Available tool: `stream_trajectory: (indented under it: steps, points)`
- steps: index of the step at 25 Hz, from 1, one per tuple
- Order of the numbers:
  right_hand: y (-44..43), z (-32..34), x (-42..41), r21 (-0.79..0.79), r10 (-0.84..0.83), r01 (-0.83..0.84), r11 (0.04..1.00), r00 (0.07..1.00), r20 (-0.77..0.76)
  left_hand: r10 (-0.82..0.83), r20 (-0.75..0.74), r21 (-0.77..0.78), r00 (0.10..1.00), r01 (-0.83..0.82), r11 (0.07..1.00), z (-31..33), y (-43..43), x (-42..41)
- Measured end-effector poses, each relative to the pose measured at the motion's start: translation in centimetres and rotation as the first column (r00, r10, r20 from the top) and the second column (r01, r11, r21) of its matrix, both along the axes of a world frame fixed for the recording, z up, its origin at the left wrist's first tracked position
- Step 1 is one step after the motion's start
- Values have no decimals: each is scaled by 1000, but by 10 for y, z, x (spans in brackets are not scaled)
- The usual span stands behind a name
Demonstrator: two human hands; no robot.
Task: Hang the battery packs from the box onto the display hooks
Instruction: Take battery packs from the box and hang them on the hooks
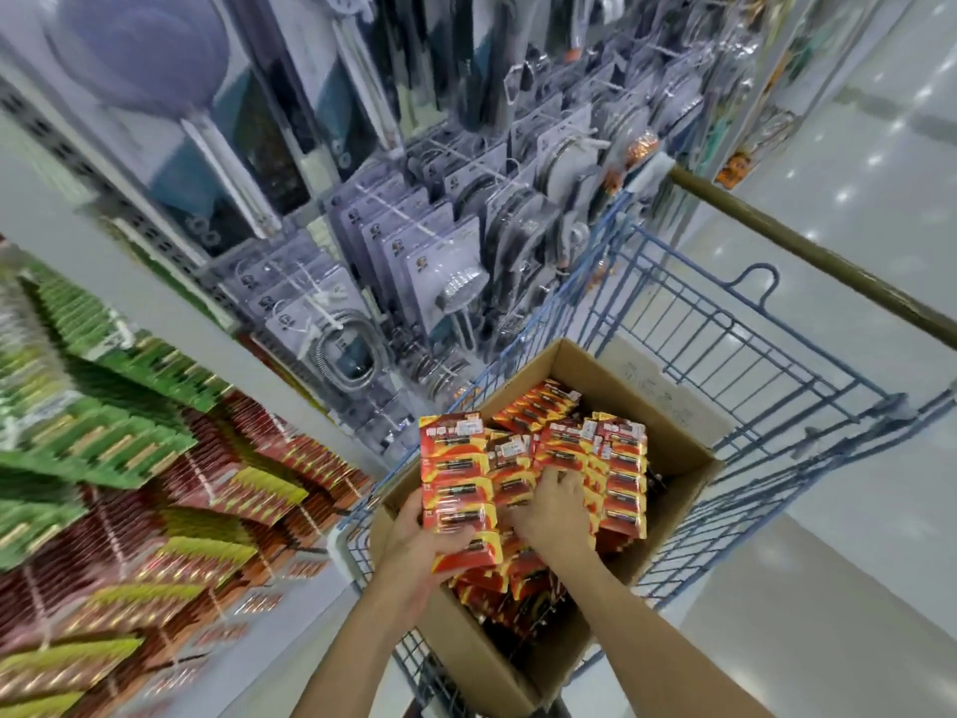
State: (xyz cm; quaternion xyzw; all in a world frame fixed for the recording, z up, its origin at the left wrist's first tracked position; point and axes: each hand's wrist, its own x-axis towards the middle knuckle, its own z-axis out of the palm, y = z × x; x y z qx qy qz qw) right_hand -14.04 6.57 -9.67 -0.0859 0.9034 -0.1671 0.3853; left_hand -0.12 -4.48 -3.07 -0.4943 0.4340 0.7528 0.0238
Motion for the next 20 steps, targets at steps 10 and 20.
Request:
stream_trajectory:
  steps: [10, 20]
  points:
    - [30, 8, 2, -421, -104, 58, 905, 991, -88, 282, -115, -43, 952, -289, 956, 16, 11, 41]
    - [11, 141, 48, -755, -33, 432, 493, 877, 480, 416, -296, -63, 860, -452, 890, 74, -18, 96]
